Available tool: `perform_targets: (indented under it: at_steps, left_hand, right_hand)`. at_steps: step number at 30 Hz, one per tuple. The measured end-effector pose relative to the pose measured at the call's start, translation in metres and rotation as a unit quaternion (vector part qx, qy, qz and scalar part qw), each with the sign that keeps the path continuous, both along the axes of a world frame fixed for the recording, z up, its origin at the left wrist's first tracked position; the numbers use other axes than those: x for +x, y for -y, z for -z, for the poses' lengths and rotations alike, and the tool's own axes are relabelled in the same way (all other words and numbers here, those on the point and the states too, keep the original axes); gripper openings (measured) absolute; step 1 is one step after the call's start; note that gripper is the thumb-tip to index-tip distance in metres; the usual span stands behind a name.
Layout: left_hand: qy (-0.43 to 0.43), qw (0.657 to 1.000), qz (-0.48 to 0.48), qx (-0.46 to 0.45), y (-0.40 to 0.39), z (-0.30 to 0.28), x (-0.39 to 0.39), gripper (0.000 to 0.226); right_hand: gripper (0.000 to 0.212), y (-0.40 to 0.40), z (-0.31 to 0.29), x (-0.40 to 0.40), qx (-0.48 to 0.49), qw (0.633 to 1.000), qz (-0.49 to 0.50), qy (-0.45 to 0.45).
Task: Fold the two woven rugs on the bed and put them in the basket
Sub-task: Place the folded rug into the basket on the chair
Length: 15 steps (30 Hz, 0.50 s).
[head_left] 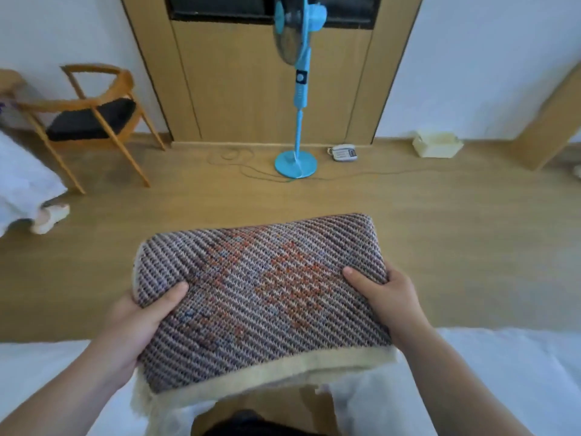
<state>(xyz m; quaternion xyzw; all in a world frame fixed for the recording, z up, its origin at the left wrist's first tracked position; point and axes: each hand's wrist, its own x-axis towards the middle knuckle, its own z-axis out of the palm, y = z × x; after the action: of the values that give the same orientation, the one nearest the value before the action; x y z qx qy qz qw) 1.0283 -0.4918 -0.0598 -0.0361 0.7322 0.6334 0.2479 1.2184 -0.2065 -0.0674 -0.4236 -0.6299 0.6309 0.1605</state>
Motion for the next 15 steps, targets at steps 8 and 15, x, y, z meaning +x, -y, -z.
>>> perform_targets:
  at_steps: [8, 15]
  left_hand:
    - [-0.03, 0.979, 0.199, 0.016, -0.235, 0.004, -0.085, 0.026]
    - [0.011, 0.93, 0.367, 0.019, -0.44, 0.011, -0.171, 0.113]
  right_hand:
    - [0.031, -0.144, 0.021, -0.002, -0.02, 0.983, 0.184, -0.017]
    - [0.032, -0.256, 0.029, -0.03, -0.027, 0.938, 0.345, -0.01]
